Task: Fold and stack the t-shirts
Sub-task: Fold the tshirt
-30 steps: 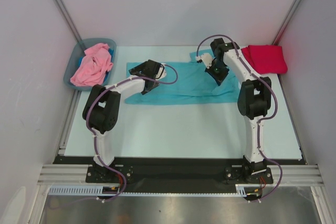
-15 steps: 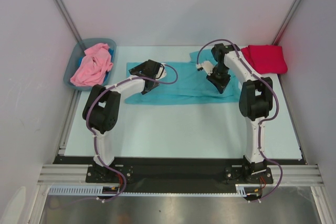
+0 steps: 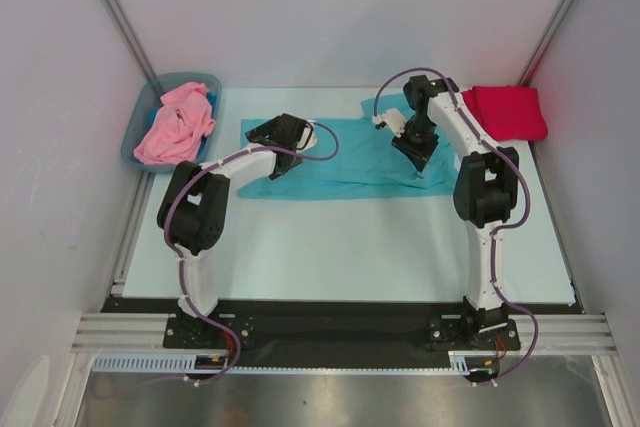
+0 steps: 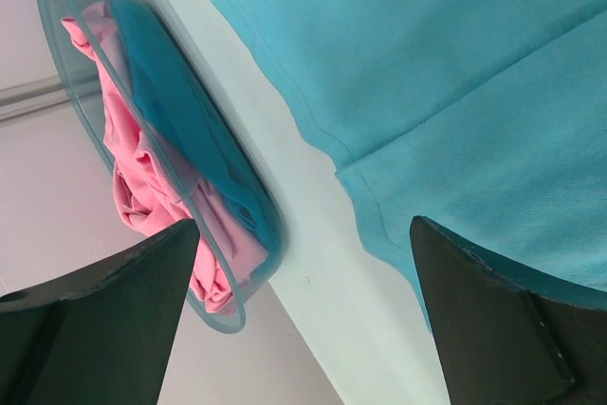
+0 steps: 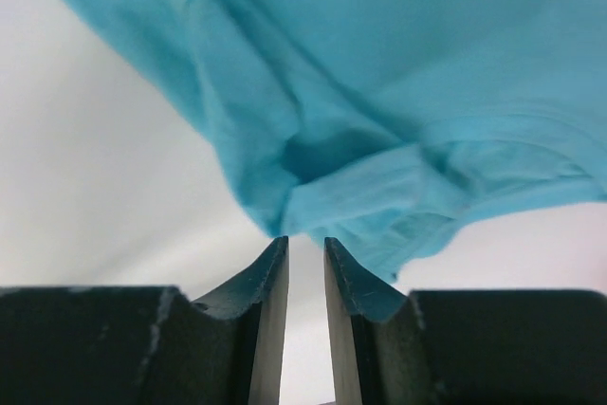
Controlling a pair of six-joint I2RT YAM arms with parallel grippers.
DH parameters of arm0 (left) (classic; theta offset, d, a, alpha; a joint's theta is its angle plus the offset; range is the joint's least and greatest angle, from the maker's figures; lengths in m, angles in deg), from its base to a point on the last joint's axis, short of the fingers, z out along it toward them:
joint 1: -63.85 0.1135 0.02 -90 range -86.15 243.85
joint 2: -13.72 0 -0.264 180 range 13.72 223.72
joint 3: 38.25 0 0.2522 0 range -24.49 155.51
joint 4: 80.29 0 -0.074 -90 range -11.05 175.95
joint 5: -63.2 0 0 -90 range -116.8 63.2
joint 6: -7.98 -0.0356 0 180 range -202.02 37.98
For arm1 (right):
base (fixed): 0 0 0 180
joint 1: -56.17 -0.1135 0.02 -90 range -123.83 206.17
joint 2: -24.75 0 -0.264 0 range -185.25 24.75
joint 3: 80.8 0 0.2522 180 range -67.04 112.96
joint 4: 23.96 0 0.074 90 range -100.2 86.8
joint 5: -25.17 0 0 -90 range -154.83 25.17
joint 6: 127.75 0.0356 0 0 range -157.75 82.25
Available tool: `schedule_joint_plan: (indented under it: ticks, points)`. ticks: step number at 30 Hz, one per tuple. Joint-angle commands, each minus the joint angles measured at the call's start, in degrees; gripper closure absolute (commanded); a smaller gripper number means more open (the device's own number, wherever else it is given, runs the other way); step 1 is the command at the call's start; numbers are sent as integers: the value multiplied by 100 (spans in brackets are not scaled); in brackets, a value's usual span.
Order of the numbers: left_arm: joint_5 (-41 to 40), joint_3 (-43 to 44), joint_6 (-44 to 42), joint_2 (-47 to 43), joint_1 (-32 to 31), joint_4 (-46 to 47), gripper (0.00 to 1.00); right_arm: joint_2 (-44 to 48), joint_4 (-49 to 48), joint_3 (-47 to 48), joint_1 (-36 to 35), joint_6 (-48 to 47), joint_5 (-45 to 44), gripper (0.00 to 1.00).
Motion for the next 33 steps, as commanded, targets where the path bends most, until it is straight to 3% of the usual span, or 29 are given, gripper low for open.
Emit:
schedule_joint_plan:
  ticks: [1,8,18,29,33]
  points:
    - [-121,30,-76,-69,-11,165,0,-135,263,761,158,296,-235,73]
    - [-121,117,-85,10,-11,157,0,-891,-335,1650,-87,639,-385,72]
    - [-191,-23,-129,-104,-11,209,0,-893,-626,1018,-281,613,-227,71]
    - [-147,21,-147,-69,-11,244,1,-532,981,525,-193,-55,248,71]
    - [-129,-41,-147,-104,-2,236,0,-312,982,130,-237,-204,309,71]
